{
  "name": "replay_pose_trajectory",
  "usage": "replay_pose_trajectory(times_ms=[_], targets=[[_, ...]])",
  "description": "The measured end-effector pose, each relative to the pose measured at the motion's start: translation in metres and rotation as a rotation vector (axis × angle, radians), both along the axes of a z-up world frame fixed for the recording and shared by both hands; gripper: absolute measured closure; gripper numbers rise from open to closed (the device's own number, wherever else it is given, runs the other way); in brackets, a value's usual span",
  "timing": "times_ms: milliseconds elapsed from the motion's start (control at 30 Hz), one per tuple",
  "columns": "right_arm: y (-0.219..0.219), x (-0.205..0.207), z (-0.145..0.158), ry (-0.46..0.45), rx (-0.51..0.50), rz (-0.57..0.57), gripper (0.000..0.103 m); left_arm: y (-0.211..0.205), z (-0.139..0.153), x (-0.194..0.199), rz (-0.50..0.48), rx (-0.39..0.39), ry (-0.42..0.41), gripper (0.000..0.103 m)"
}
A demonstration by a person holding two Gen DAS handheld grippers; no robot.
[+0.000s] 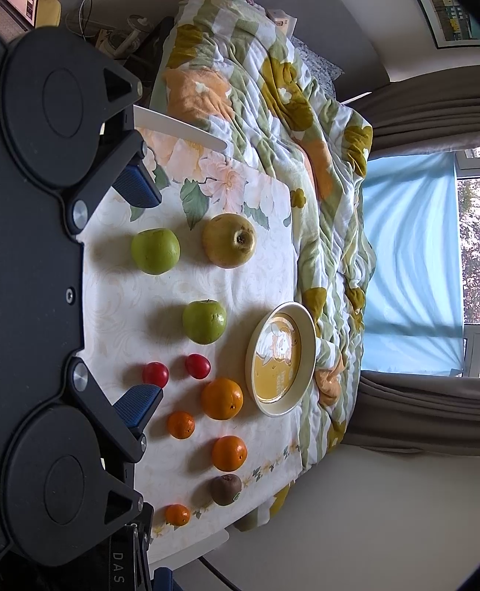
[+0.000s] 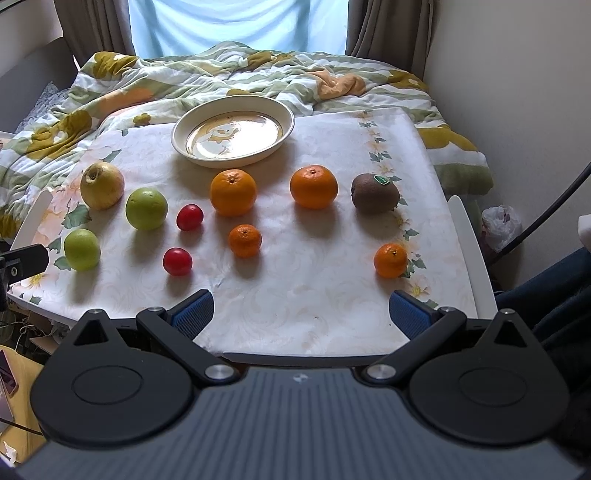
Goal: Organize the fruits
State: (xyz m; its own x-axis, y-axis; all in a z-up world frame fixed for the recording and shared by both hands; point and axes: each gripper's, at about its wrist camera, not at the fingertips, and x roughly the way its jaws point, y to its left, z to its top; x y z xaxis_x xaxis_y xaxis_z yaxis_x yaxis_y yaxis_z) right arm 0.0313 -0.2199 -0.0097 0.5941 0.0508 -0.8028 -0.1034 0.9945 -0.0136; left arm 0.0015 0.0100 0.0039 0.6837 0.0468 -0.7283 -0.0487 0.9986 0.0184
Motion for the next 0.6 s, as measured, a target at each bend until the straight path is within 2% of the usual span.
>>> replay_pose_trajectory(times_ms=[600], targets=[[0.001, -0.0006, 0.0005, 0.0, -0.001, -0.002, 0.0, 0.0022, -0.0004, 0.0003, 0.001, -0.004, -0.001, 0.0]])
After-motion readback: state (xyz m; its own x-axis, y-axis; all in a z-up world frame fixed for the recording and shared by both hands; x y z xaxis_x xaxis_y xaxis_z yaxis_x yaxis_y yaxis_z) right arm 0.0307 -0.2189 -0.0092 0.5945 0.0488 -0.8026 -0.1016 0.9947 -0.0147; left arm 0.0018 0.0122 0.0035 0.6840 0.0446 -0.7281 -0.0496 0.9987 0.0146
